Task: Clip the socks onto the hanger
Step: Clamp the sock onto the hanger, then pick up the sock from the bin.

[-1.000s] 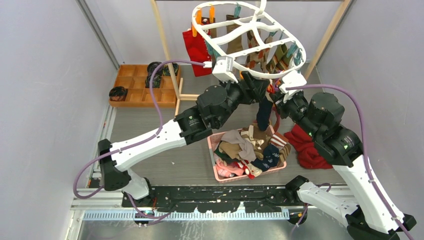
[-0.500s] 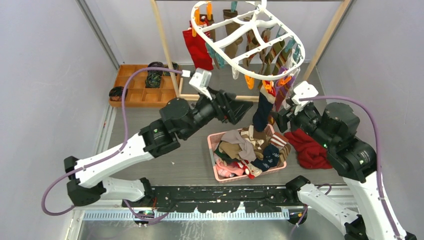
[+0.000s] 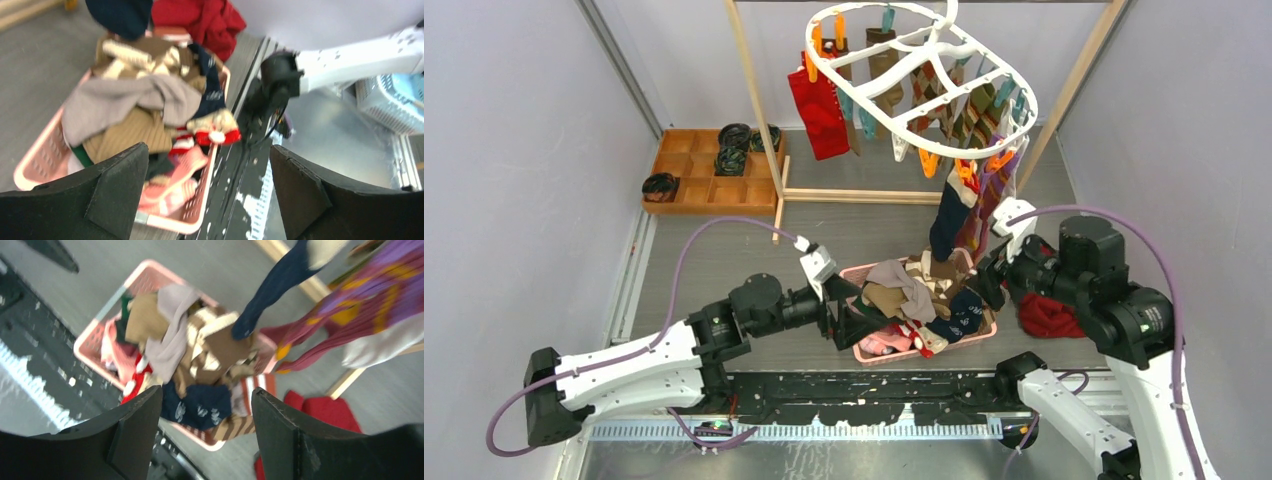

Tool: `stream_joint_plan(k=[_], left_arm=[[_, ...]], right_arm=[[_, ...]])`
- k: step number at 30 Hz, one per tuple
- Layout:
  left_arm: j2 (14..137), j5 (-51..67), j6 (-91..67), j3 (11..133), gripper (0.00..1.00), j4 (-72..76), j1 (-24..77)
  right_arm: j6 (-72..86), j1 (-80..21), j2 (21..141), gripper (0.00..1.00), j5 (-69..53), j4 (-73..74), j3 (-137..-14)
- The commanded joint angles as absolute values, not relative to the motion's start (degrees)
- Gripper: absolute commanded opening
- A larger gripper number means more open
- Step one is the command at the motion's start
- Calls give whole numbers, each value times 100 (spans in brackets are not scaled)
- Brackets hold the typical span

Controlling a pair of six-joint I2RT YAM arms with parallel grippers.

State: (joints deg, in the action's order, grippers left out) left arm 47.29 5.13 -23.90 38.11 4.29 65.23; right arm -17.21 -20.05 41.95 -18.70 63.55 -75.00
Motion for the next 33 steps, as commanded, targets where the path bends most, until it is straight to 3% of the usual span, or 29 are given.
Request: stream_joint_plan(k=[1, 12, 21, 27, 33], left_arm=[[4441, 853, -2469, 3043, 91, 1632, 6508], [4379, 731, -2892, 2189, 90, 2418, 6508], [4105, 709, -3032, 1876, 89, 2645, 6512], [4369, 494, -3483, 1617, 90, 3713, 6655], [5837, -527, -2931, 1664, 93, 5566, 7581]], right_arm=[[-2411, -1972, 4061, 71, -2469, 7199, -6966], [-4499, -1911, 5193, 73, -2409, 8559, -6667], [-4561, -1714, 5016, 77, -2662, 7720, -5994], [-4636, -1640, 4924, 79, -4235, 8399, -6545], [-4145, -1520, 4750, 82, -5833, 8115, -6724]])
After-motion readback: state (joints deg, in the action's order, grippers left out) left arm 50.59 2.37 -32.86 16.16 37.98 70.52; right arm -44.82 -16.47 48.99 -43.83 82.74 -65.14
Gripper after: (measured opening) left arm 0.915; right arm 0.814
